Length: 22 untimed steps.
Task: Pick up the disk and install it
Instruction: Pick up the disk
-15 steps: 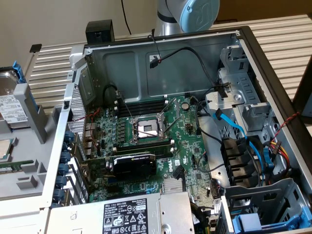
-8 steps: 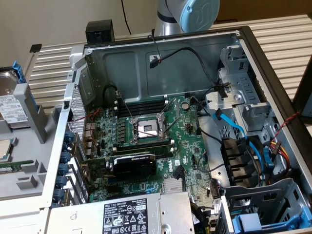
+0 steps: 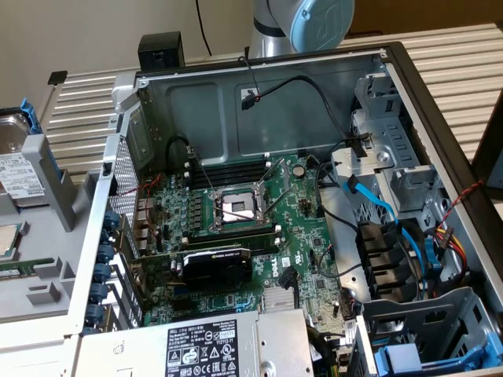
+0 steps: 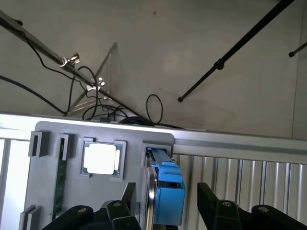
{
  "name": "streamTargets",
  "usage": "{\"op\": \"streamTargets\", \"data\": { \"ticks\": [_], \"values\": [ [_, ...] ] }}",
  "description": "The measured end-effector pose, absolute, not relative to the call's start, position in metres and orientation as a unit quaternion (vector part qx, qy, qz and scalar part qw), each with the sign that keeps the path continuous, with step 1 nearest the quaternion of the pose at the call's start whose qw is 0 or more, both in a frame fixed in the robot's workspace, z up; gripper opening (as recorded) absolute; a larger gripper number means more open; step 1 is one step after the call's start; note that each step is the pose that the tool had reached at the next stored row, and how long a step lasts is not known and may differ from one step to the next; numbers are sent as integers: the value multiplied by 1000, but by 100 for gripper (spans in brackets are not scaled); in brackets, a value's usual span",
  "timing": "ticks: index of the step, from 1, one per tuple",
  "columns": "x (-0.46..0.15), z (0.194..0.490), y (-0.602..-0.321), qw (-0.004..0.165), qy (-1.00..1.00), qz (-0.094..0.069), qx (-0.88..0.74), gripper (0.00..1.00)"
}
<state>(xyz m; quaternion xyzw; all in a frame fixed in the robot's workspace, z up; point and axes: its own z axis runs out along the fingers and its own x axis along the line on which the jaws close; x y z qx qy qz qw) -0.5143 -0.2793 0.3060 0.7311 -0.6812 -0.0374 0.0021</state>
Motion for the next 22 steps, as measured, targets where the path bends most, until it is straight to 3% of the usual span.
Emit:
{"op": "streamTargets", "data": {
  "ticks": [12,14,15,22],
  "values": [
    [-513,306,-281,4,-689,-41,723,62],
    [-512,306,-281,4,-689,-42,723,60],
    [-511,306,-281,4,-689,-42,723,53],
    [-509,306,-281,5,-690,-42,722,53]
  ]
}}
